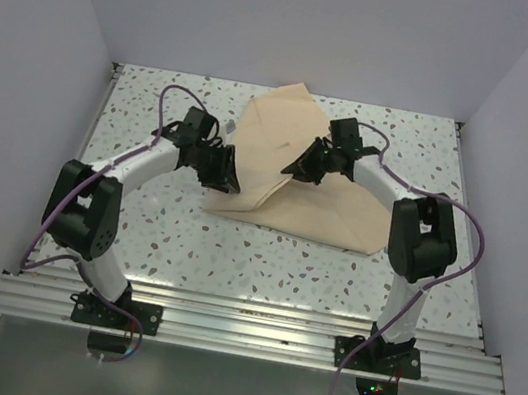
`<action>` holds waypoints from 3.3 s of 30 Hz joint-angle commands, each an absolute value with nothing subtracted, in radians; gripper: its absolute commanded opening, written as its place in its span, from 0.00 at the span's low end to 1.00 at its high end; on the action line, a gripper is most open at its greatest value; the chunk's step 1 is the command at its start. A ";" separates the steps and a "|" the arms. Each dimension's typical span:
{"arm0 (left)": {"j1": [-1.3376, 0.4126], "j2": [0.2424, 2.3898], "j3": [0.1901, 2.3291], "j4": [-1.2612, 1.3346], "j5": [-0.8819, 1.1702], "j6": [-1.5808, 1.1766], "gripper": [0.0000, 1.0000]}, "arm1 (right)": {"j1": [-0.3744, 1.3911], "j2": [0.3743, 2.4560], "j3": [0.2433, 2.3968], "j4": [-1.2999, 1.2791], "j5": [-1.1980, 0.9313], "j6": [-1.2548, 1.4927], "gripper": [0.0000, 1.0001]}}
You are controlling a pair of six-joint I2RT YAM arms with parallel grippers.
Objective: Prepare the surgical pack
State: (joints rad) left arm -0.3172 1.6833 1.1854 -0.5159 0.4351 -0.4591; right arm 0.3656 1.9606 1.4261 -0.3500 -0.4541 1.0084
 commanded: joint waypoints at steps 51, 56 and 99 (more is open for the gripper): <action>-0.351 1.828 1.322 -0.528 0.618 -0.379 0.41 | 0.210 1.844 1.514 -0.656 -0.322 0.503 0.97; -0.347 1.806 1.325 -0.531 0.499 -0.345 0.40 | 0.013 1.816 1.488 -0.759 -0.091 0.460 0.64; -0.224 1.706 1.247 -0.574 0.385 -0.247 0.41 | -0.278 2.054 1.407 -0.638 0.026 0.284 0.33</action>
State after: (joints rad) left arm -0.2310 1.7496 1.2449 -0.5671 0.3855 -0.2653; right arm -0.2703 1.9831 1.3823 -0.6971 0.0418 0.3119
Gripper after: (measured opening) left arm 0.408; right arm 0.379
